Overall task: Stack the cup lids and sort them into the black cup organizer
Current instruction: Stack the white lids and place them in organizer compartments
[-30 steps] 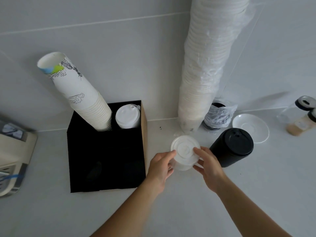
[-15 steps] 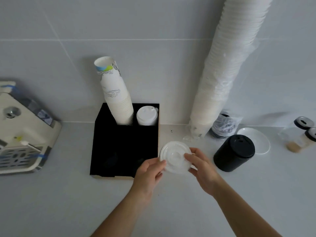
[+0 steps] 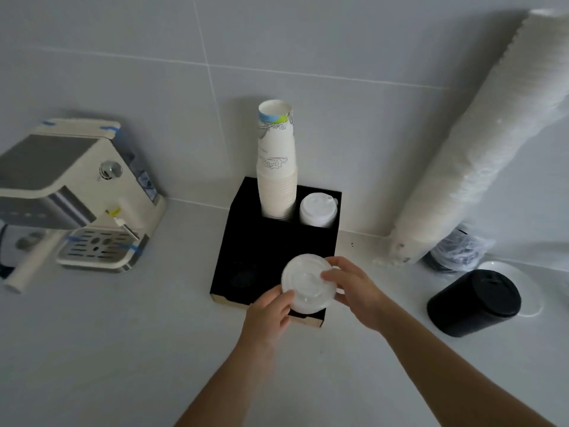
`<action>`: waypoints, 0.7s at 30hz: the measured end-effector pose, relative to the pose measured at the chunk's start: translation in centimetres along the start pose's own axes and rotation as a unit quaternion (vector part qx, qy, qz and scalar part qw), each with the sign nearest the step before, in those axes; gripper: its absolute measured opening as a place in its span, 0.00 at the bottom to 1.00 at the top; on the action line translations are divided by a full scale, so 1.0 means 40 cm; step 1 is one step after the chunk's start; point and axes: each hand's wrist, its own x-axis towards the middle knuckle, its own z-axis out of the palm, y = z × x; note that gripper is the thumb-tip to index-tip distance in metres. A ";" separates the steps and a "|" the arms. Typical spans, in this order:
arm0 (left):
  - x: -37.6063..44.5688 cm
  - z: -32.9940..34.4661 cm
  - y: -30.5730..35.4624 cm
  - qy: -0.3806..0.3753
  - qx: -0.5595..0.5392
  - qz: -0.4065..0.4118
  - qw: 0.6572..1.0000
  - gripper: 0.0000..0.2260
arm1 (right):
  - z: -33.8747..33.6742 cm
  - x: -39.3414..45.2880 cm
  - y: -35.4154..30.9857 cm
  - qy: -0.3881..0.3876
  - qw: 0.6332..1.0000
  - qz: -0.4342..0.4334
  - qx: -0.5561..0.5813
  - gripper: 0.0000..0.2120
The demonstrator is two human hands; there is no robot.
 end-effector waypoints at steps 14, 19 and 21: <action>0.146 -0.043 -0.043 0.039 -0.109 -0.108 0.987 0.06 | 0.105 0.143 -0.020 0.026 0.992 0.094 -0.078 0.09; 0.184 -0.046 -0.060 0.062 -0.056 -0.099 0.992 0.08 | 0.118 0.171 -0.013 0.058 0.984 0.116 -0.120 0.05; 0.197 -0.042 -0.063 0.062 -0.007 -0.100 0.993 0.12 | 0.118 0.182 -0.004 0.056 0.978 0.119 -0.159 0.11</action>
